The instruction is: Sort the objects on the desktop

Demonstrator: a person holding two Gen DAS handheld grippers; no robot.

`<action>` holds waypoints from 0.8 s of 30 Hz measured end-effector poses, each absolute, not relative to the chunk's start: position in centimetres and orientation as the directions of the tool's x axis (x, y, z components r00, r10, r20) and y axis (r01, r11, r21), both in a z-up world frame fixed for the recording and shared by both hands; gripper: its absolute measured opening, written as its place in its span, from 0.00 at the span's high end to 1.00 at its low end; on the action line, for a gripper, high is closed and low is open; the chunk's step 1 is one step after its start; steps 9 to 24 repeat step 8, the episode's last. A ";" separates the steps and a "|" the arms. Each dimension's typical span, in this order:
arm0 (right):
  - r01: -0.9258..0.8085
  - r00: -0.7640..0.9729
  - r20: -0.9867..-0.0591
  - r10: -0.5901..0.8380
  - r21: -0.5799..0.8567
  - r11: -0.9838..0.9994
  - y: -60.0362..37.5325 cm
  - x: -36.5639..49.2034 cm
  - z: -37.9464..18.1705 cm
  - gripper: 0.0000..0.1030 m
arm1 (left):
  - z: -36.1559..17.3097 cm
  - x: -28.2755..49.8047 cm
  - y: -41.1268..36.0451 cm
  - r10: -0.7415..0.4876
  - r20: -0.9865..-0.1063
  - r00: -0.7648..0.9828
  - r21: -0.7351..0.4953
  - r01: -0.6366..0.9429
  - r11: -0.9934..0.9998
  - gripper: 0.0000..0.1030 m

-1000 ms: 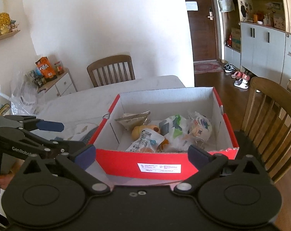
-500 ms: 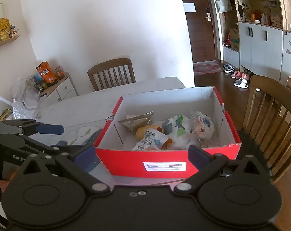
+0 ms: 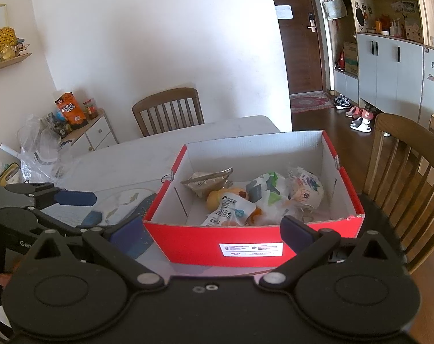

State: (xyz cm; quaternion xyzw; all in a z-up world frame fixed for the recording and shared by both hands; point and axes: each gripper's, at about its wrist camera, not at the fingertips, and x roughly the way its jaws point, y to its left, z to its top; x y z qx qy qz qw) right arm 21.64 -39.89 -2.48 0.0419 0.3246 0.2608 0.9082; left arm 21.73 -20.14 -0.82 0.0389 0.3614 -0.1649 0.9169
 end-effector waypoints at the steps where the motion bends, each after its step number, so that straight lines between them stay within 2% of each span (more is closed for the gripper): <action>1: -0.446 0.654 -0.569 0.499 0.244 0.861 -39.8 21.6 -2.5 0.01 | -0.8 21.7 -20.0 -0.273 -0.675 0.686 -0.046 0.330 0.943 0.01; 24: -0.442 0.650 -0.574 0.498 0.248 0.862 -38.7 21.4 -2.5 0.01 | -0.7 21.5 -18.7 -0.266 -0.674 0.689 -0.047 0.320 0.946 0.00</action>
